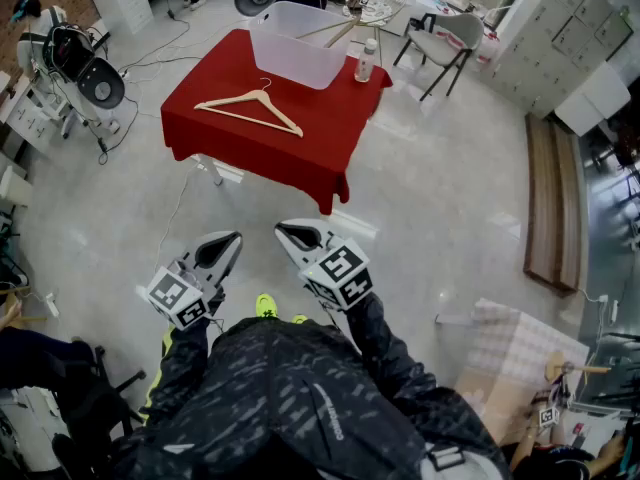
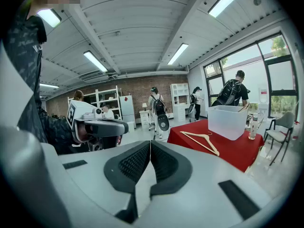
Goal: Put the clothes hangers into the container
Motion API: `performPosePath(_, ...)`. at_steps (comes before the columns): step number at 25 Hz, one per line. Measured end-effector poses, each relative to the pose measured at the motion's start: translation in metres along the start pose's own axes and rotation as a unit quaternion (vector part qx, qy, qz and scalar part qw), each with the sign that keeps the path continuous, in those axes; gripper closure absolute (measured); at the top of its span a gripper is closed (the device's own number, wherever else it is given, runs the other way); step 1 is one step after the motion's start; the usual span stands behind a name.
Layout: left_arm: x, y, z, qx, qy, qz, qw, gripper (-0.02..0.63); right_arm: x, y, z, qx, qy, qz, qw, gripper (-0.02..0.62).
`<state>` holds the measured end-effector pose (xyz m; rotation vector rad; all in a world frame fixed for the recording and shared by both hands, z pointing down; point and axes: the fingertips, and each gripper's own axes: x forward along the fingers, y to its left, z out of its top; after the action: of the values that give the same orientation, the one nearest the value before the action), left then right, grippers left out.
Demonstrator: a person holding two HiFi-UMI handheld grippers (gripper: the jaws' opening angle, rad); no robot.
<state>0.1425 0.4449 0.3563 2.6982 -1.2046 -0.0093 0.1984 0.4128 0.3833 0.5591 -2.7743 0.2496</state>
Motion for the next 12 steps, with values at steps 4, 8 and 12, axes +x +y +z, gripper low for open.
performPosePath(4,-0.0020,-0.0001,-0.0019,0.000,-0.002,0.001,1.0000,0.594,0.0011,0.0041,-0.0020,-0.004,0.003,0.003,1.000,0.580)
performPosePath(8,-0.0030,0.0004,-0.0034,0.000,-0.005,0.002,1.0000,0.594,0.0026,0.0060,-0.0036,-0.001,0.003,0.006,1.000,0.580)
performPosePath(12,-0.0032,0.0030,-0.0019,0.000,-0.010,0.001,0.9999,0.594,0.0069,0.0094,-0.0055,0.003,0.010,0.017,1.000,0.580)
